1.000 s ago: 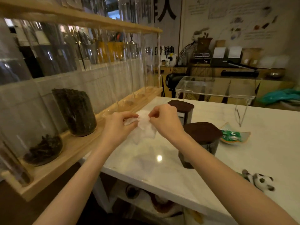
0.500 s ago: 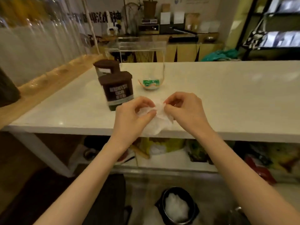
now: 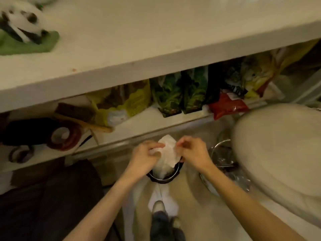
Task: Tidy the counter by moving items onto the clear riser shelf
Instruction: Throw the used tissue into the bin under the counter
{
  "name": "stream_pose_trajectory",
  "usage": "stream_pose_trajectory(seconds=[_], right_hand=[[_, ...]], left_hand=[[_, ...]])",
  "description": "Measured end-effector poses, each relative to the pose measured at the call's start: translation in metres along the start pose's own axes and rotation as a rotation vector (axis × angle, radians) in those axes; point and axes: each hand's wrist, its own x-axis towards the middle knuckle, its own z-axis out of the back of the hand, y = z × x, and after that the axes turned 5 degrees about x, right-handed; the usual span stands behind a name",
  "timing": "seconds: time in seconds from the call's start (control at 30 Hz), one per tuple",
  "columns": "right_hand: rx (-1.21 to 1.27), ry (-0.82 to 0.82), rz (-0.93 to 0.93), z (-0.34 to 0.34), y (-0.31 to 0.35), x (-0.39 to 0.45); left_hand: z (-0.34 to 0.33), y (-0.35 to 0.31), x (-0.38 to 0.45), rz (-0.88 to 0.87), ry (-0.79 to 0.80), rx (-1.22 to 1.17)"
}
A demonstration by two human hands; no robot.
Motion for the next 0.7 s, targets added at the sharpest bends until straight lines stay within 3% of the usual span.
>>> stream_pose_trajectory(seconds=[0.13, 0.33, 0.57, 0.7], right_hand=[[0.014, -0.002, -0.137, -0.042, -0.103, 0.034], [-0.089, 0.091, -0.226, -0.104, -0.244, 0.082], [-0.363, 0.267, -0.147, -0.168, -0.379, 0.129], [-0.629, 0.425, -0.063, -0.186, -0.421, 0.152]], left_hand=[[-0.065, 0.078, 0.037, -0.039, 0.127, 0.178], [-0.167, 0.196, 0.068, 0.1, 0.095, 0.117], [-0.274, 0.318, 0.105, 0.15, 0.048, 0.208], [-0.312, 0.364, 0.135, 0.103, 0.171, 0.398]])
